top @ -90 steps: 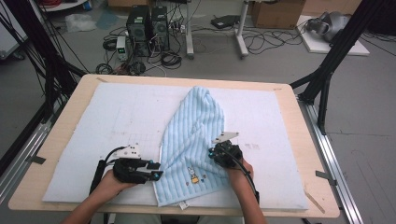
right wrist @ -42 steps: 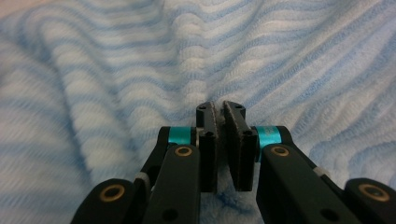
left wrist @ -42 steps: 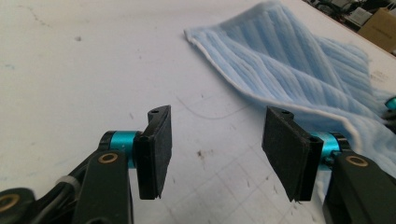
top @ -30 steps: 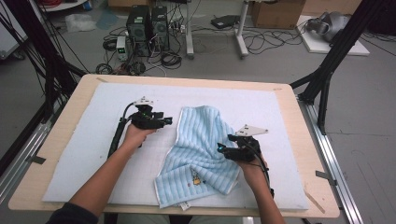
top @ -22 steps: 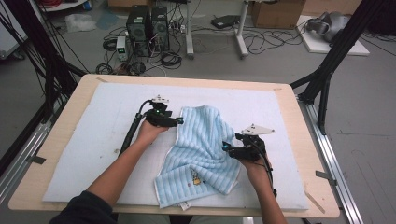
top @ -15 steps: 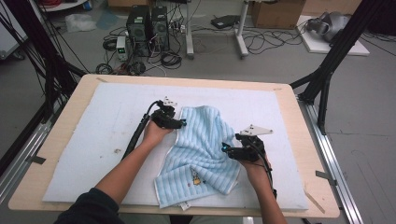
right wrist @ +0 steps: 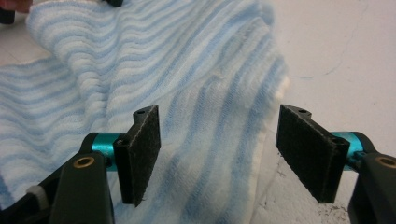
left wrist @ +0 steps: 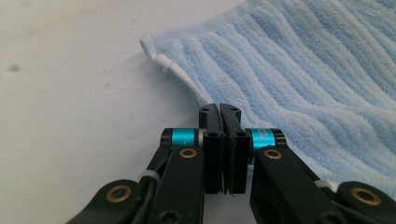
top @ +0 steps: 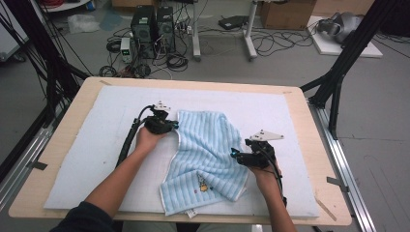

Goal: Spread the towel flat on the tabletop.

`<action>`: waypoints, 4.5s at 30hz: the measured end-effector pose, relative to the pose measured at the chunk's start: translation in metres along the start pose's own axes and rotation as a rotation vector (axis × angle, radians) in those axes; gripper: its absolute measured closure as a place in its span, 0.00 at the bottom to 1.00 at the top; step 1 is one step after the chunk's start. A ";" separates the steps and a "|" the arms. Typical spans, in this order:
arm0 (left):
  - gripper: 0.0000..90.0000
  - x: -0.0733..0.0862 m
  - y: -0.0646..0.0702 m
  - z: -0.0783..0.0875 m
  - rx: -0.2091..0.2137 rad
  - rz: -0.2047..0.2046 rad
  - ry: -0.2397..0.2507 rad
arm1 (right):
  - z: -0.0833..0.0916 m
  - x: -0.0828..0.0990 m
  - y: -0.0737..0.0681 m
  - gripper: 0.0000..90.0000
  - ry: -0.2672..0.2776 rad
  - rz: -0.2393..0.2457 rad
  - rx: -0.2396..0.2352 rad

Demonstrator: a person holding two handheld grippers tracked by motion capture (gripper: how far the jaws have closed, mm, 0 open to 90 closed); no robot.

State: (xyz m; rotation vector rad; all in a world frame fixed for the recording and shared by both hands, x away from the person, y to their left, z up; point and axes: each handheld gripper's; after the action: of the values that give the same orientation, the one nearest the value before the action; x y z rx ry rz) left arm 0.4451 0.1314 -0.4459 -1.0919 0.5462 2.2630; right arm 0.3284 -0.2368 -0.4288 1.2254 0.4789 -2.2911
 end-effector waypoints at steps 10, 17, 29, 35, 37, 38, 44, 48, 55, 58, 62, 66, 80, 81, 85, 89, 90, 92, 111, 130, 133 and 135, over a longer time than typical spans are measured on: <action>0.97 0.020 -0.019 0.027 -0.017 0.007 0.021 | -0.003 -0.002 0.008 0.37 0.005 -0.031 0.055; 0.97 0.020 -0.028 0.036 -0.041 0.043 0.053 | -0.015 -0.018 0.024 0.50 0.021 -0.060 0.138; 0.50 0.035 -0.044 0.053 -0.023 0.148 0.146 | -0.078 -0.058 0.042 0.50 -0.057 -0.066 0.163; 0.46 0.037 -0.039 0.061 0.030 0.119 0.190 | -0.109 -0.076 0.038 0.49 -0.096 -0.057 0.139; 0.45 0.036 -0.038 0.063 0.044 0.117 0.197 | -0.120 -0.078 0.037 0.49 -0.119 -0.045 0.132; 0.45 0.036 -0.038 0.063 0.043 0.118 0.204 | -0.124 -0.077 0.035 0.48 -0.115 -0.046 0.129; 0.45 0.038 -0.039 0.065 0.050 0.127 0.205 | -0.142 -0.075 0.027 0.55 -0.168 -0.011 0.121; 0.46 0.038 -0.038 0.064 0.051 0.129 0.202 | -0.144 -0.082 0.021 0.91 -0.210 0.072 0.043; 0.46 0.040 -0.036 0.062 0.054 0.128 0.190 | -0.147 -0.093 0.028 0.95 -0.216 0.111 0.210; 0.46 0.041 -0.035 0.061 0.058 0.128 0.186 | -0.143 -0.098 0.038 0.95 -0.187 0.093 0.344; 0.46 0.042 -0.033 0.060 0.064 0.124 0.179 | -0.139 -0.101 0.050 0.89 -0.173 0.037 0.410; 0.46 0.042 -0.033 0.059 0.063 0.127 0.178 | -0.134 -0.099 0.050 0.71 -0.136 0.006 0.349; 0.46 0.032 -0.028 0.046 0.064 0.143 0.177 | -0.062 -0.075 0.038 0.61 0.007 0.057 0.135; 0.46 0.029 -0.027 0.043 0.068 0.148 0.173 | -0.058 -0.071 0.037 0.60 0.012 0.059 0.131; 0.46 0.015 -0.020 0.029 0.062 0.118 0.144 | -0.048 -0.056 0.030 0.56 0.013 0.062 0.111; 0.45 0.004 -0.011 0.012 0.062 0.103 0.109 | -0.038 -0.042 0.023 0.53 0.014 0.077 0.099; 0.44 0.002 -0.009 0.008 0.057 0.095 0.098 | -0.037 -0.042 0.022 0.51 -0.008 0.073 0.088; 0.44 -0.001 -0.004 -0.003 0.045 0.077 0.057 | -0.035 -0.038 0.019 0.52 -0.001 0.068 0.072; 0.94 -0.030 -0.036 -0.023 -0.202 0.050 0.085 | -0.034 -0.028 0.024 0.50 -0.004 0.028 0.060; 0.31 -0.024 -0.034 0.021 0.036 0.179 0.233 | -0.025 -0.035 0.031 0.27 0.070 -0.036 0.063; 0.31 -0.018 -0.033 0.025 0.053 0.170 0.215 | -0.029 -0.033 0.041 0.19 0.042 -0.080 0.048; 0.31 -0.015 -0.031 0.027 0.066 0.167 0.198 | -0.033 -0.032 0.046 0.18 0.029 -0.111 0.061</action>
State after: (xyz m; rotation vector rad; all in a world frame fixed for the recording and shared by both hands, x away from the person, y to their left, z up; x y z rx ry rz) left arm 0.4572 0.1659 -0.4221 -1.2869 0.8144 2.2719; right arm 0.3921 -0.2494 -0.4229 1.2922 0.5025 -2.3993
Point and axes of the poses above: each handheld gripper's, and its own axes: z roughly backward along the jaws, x roughly out of its underside, y roughly to its right, and after that the axes turned 3 degrees about y, right-handed
